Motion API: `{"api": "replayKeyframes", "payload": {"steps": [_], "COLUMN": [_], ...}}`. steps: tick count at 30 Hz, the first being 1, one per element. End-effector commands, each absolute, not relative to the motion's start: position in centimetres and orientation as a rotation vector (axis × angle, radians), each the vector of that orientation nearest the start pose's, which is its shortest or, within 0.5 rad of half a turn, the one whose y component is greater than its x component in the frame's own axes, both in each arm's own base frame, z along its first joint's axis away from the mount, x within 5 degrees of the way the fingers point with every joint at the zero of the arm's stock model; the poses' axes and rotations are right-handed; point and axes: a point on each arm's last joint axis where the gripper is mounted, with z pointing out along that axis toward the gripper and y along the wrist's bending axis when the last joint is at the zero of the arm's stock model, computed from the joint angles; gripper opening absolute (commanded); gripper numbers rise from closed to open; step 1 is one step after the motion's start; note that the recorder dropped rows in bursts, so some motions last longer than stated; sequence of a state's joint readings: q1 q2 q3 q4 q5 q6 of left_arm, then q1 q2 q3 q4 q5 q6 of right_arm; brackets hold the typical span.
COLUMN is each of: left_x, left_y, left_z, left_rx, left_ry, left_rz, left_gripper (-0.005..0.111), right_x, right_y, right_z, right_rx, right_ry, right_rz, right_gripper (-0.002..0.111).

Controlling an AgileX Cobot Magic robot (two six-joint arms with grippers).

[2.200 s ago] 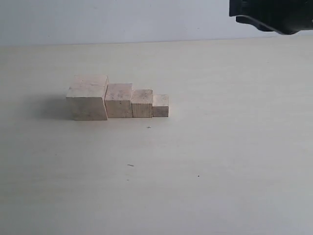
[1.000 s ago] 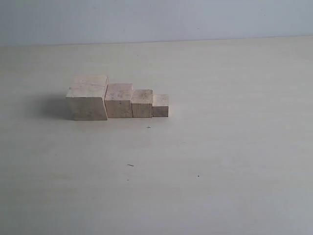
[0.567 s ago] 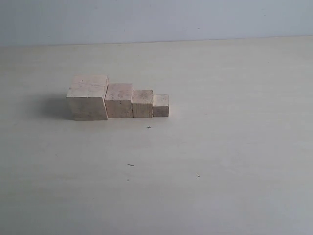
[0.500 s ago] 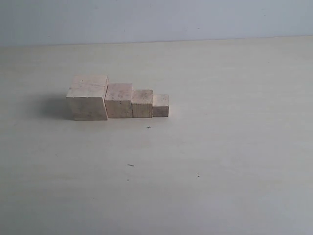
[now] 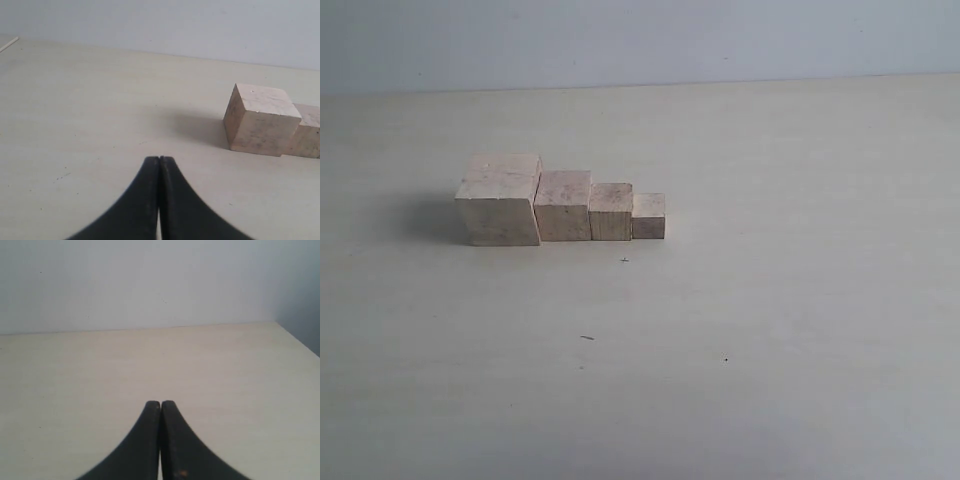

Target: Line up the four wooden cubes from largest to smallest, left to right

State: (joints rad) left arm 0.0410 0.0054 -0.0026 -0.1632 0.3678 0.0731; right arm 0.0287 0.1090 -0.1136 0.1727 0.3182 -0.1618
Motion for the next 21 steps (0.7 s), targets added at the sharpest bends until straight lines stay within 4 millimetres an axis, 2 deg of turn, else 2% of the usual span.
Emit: {"api": "replayKeyframes", "payload": {"steps": [1,7,21], "left_x": [5.3,5.3,5.3], "left_y": [-0.3,-0.3,-0.3], "left_z": [18.1,18.1,18.1], "left_rx": [-0.07,-0.07,-0.07], "left_ry": [1.839,1.839,1.839], "left_rz": [-0.088,-0.088,-0.088], "left_gripper": [0.0,0.0,0.0], "right_x": [5.9,5.7,5.3], "right_y": [0.8,0.8,0.8], "right_z": [20.2,18.7,18.5], "right_rx": [-0.093,-0.084,-0.125], "right_ry": [1.78,1.785,1.797], "right_rz": [0.088,0.111,0.083], "right_gripper": [0.0,0.0,0.0]}}
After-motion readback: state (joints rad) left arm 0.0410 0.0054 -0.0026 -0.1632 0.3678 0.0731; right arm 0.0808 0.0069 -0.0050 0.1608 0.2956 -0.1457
